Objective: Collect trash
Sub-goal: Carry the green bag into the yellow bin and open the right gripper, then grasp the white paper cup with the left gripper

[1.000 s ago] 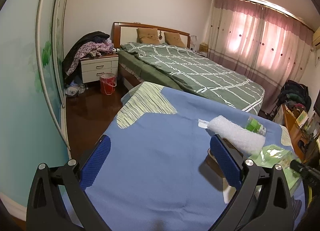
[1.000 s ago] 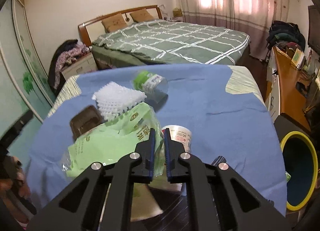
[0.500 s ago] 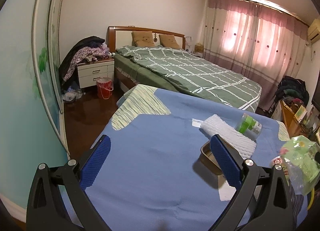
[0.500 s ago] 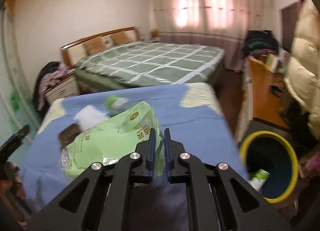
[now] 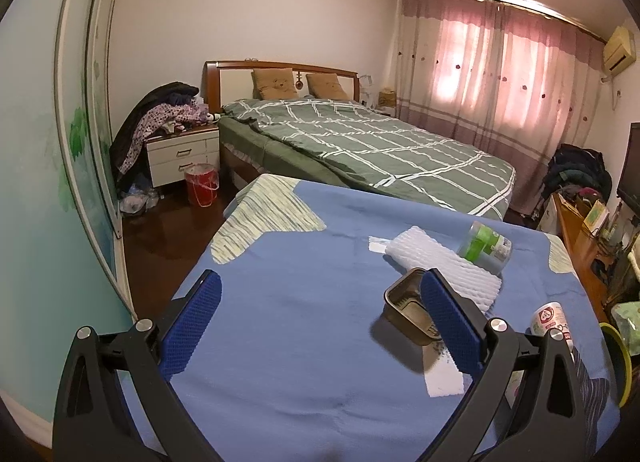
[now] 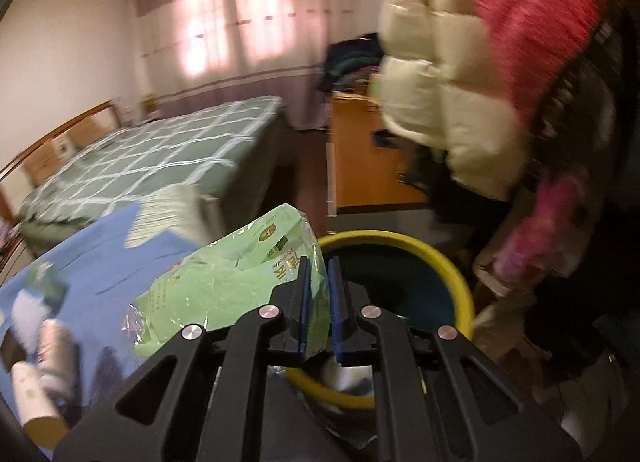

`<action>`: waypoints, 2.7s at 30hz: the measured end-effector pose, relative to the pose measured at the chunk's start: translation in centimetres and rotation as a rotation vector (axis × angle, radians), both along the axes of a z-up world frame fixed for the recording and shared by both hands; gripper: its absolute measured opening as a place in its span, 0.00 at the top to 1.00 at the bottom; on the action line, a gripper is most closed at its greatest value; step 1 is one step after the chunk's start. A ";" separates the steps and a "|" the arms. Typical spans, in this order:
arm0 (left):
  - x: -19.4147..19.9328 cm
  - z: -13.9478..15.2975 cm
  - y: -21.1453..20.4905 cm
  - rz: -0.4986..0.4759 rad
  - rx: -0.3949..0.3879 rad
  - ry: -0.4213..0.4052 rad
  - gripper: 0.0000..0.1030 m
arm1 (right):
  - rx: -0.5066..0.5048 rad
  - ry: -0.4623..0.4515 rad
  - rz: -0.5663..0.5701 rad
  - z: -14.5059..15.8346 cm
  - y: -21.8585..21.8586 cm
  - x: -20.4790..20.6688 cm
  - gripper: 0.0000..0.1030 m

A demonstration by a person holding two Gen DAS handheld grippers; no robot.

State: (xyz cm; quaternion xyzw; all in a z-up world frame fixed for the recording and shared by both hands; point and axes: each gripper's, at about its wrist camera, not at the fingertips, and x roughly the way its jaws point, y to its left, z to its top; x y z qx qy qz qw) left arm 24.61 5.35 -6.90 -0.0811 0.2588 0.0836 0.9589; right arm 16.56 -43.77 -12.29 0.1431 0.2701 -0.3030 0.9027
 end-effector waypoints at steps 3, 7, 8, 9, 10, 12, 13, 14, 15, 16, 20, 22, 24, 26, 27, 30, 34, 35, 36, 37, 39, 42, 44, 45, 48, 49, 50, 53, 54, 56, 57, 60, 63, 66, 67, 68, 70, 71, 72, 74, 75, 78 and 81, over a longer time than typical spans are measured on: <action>-0.3 0.2 -0.4 -0.009 0.008 -0.013 0.05 | 0.004 0.020 -0.038 -0.8 -0.9 -0.1 0.91; -0.7 0.5 -0.8 -0.024 0.017 -0.028 0.05 | -0.003 0.034 -0.066 -1.2 -1.4 0.1 0.90; -0.7 0.5 -0.9 -0.028 0.017 -0.029 0.05 | 0.000 0.037 -0.073 -1.3 -1.5 0.1 0.89; -0.8 0.5 -1.0 -0.033 0.019 -0.029 0.05 | 0.001 0.040 -0.077 -1.4 -1.6 0.2 0.88; -0.8 0.5 -1.2 -0.039 0.019 -0.030 0.05 | 0.002 0.041 -0.084 -1.6 -1.6 0.2 0.88; -0.9 0.6 -1.3 -0.052 0.019 -0.033 0.05 | -0.004 0.041 -0.099 -1.7 -1.7 0.0 0.80; -1.0 0.7 -1.5 -0.060 0.020 -0.035 0.05 | -0.008 0.039 -0.104 -1.6 -1.6 0.0 0.77; -1.1 0.8 -1.8 -0.067 0.022 -0.037 0.05 | -0.013 0.037 -0.110 -1.6 -1.6 -0.1 0.70; -1.2 0.8 -2.0 -0.075 0.025 -0.039 0.05 | -0.018 0.036 -0.114 -1.6 -1.6 -0.1 0.63; -1.3 0.8 -2.2 -0.081 0.028 -0.040 0.05 | -0.023 0.034 -0.116 -1.6 -1.6 -0.2 0.62; -1.6 0.9 -3.1 -0.115 0.046 -0.049 0.05 | -0.028 0.029 -0.103 -1.6 -1.2 -0.1 0.61; -1.8 0.9 -3.8 -0.134 0.057 -0.054 0.05 | -0.029 0.027 -0.092 -1.6 -1.0 -0.1 0.60; -2.0 0.8 -4.4 -0.150 0.068 -0.055 0.05 | -0.029 0.022 -0.084 -1.6 -0.8 -0.1 0.58; -2.2 0.7 -5.2 -0.174 0.069 -0.051 0.05 | -0.031 0.019 -0.080 -1.5 -0.7 0.0 0.58; -2.4 0.6 -5.6 -0.186 0.069 -0.048 0.05 | -0.029 0.016 -0.075 -1.5 -0.6 0.0 0.58; -2.9 0.4 -6.9 -0.217 0.083 -0.048 0.05 | -0.027 0.010 -0.054 -1.4 -0.3 0.1 0.57; -3.7 0.0 -8.8 -0.256 0.119 -0.046 0.05 | -0.024 0.001 -0.036 -1.3 0.0 0.1 0.57; -3.9 0.0 -9.1 -0.263 0.116 -0.042 0.05 | -0.021 -0.003 -0.032 -1.2 0.0 0.0 0.56; -4.2 0.1 -9.5 -0.271 0.107 -0.036 0.05 | -0.019 -0.007 -0.027 -1.2 0.1 0.0 0.55; -4.6 0.3 -9.8 -0.283 0.091 -0.034 0.05 | -0.018 -0.010 -0.023 -1.2 0.1 0.0 0.55; -5.3 0.6 -10.7 -0.306 0.081 -0.032 0.05 | -0.014 -0.015 -0.013 -1.1 0.3 0.0 0.54; -6.5 0.5 -13.2 -0.362 0.096 -0.031 0.05 | -0.009 -0.022 0.003 -1.0 0.5 0.0 0.53; -6.8 0.1 -15.1 -0.405 0.116 -0.011 0.05 | -0.005 -0.023 0.015 -1.0 0.6 0.0 0.53; -6.9 -0.1 -16.0 -0.422 0.127 0.001 0.05 | -0.002 -0.025 0.023 -1.0 0.7 0.1 0.53; -7.1 -0.8 -18.2 -0.450 0.172 0.033 0.05 | 0.004 -0.034 0.038 -0.9 0.8 0.0 0.53; -7.1 -1.1 -18.8 -0.455 0.185 0.045 0.05 | 0.006 -0.038 0.042 -0.9 0.8 0.0 0.53; -7.1 -1.2 -19.0 -0.458 0.189 0.053 0.05 | 0.011 -0.040 0.046 -0.9 0.8 -0.1 0.53; -6.8 -1.7 -19.8 -0.463 0.204 0.087 0.05 | 0.030 -0.043 0.065 -0.9 0.8 0.0 0.53; -6.5 -1.8 -19.9 -0.461 0.209 0.099 0.05 | 0.035 -0.045 0.072 -0.9 0.9 0.0 0.53; -6.0 -2.1 -20.5 -0.448 0.212 0.114 0.05 | 0.037 -0.055 0.079 -0.8 0.9 -0.1 0.53; -5.7 -2.2 -20.9 -0.445 0.214 0.123 0.05 | 0.040 -0.059 0.081 -0.8 0.9 -0.2 0.52; -4.8 -2.7 -21.8 -0.434 0.221 0.146 0.05 | 0.050 -0.063 0.090 -0.7 1.0 -0.2 0.52; -3.7 -3.1 -22.3 -0.423 0.216 0.175 0.05 | 0.054 -0.068 0.104 -0.7 1.2 -0.2 0.52; -2.8 -3.1 -22.4 -0.416 0.184 0.211 0.05 | 0.058 -0.072 0.118 -0.6 1.4 -0.2 0.52; -2.5 -2.9 -22.2 -0.414 0.169 0.221 0.05 | 0.059 -0.072 0.121 -0.6 1.5 -0.2 0.52; -2.1 -2.6 -21.9 -0.413 0.154 0.230 0.05 | 0.062 -0.072 0.124 -0.6 1.5 -0.2 0.52; -1.4 -2.0 -21.5 -0.414 0.137 0.253 0.05 | 0.068 -0.074 0.131 -0.6 1.5 -0.2 0.52; -1.0 -1.8 -21.3 -0.415 0.129 0.264 0.05 | 0.070 -0.074 0.133 -0.6 1.5 -0.1 0.51; -0.6 -1.6 -20.9 -0.417 0.116 0.281 0.05 | 0.073 -0.074 0.135 -0.6 1.5 -0.2 0.51; 0.5 -1.5 -20.2 -0.412 0.082 0.326 0.05 | 0.078 -0.073 0.139 -0.7 1.4 -0.1 0.51; 0.9 -1.5 -20.0 -0.410 0.067 0.345 0.05 | 0.081 -0.072 0.141 -0.7 1.4 -0.1 0.51; 1.8 -1.8 -19.2 -0.404 0.032 0.401 0.06 | 0.089 -0.069 0.148 -0.8 1.3 0.0 0.51; 2.4 -2.3 -18.8 -0.410 0.004 0.447 0.09 | 0.095 -0.058 0.158 -1.0 1.3 0.2 0.49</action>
